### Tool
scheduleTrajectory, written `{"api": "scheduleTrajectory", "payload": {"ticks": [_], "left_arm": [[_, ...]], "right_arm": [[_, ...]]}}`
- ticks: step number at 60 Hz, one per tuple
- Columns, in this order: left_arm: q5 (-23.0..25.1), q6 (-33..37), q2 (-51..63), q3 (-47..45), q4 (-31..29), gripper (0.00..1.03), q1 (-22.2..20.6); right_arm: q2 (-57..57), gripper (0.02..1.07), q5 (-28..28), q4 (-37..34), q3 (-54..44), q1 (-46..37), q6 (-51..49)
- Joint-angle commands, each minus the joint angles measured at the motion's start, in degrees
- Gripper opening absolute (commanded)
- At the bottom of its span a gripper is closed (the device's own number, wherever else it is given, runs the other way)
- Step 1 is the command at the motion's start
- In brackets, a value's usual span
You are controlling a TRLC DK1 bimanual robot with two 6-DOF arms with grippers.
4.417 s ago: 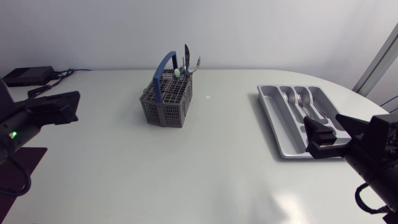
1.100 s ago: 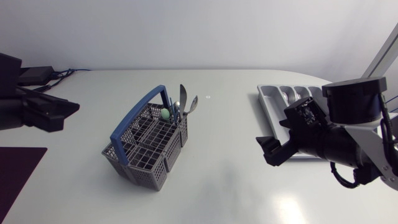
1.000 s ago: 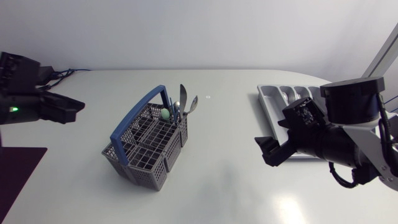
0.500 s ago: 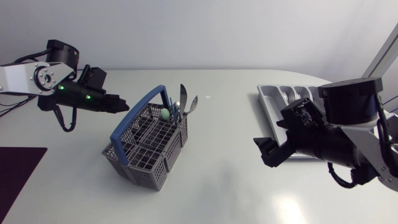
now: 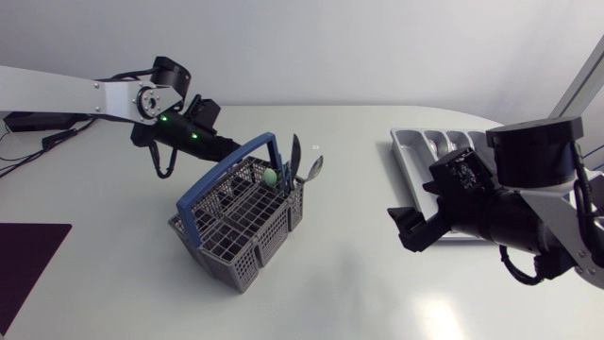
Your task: Unload the cutlery basket into the drawer organizer.
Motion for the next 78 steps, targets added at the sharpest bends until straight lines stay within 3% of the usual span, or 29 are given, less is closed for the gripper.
{"api": "scheduleTrajectory", "payload": {"ticks": [1,9,19,25,34,41,48,55,56,62,67,78], "left_arm": [[1.32,-1.66,2.56,3.31,-1.37,0.15,-3.19],[1.32,-2.62,2.91,6.65,-1.55,0.16,-2.49],[1.41,-1.13,-2.36,6.91,-5.15,0.17,5.51],[2.47,3.62,-8.16,2.87,-7.88,0.17,10.08],[3.17,14.34,-19.24,-9.53,-8.32,0.17,12.9],[3.26,21.99,-27.41,-19.02,-8.23,0.17,14.04],[4.05,31.39,-37.34,-29.12,-7.79,0.16,15.27],[6.16,38.25,-43.32,-36.16,-6.47,0.15,16.67],[6.77,40.09,-43.93,-37.74,-6.56,0.15,17.29],[7.92,43.7,-44.37,-40.81,-6.56,0.14,17.64],[8.62,45.54,-43.93,-42.66,-6.3,0.13,17.2],[8.88,47.12,-40.77,-44.68,-3.39,0.13,15.97]], "right_arm": [[-0.07,1.02,0.31,0.2,-1.07,-0.57,-1.16],[-0.07,1.02,0.31,0.29,-1.15,-1.01,-1.42],[4.24,1.02,0.22,3.02,-0.1,-1.71,-1.86],[10.48,1.02,0.04,5.13,1.75,-1.89,-1.34],[20.76,0.97,-2.59,5.65,6.76,-3.03,1.39],[27.18,0.85,-7.6,4.25,11.85,-5.23,4.55],[32.37,0.55,-16.48,2.75,17.3,-9.1,8.07],[35.53,0.32,-20.7,0.56,21.26,-9.8,10.0],[36.41,0.26,-22.46,0.29,22.23,-9.8,10.79],[39.22,0.21,-24.3,-0.5,25.04,-9.62,13.25],[42.47,0.17,-29.05,-2.43,28.38,-9.62,15.71],[50.21,0.16,-35.91,-4.28,35.5,-9.54,20.2]]}}
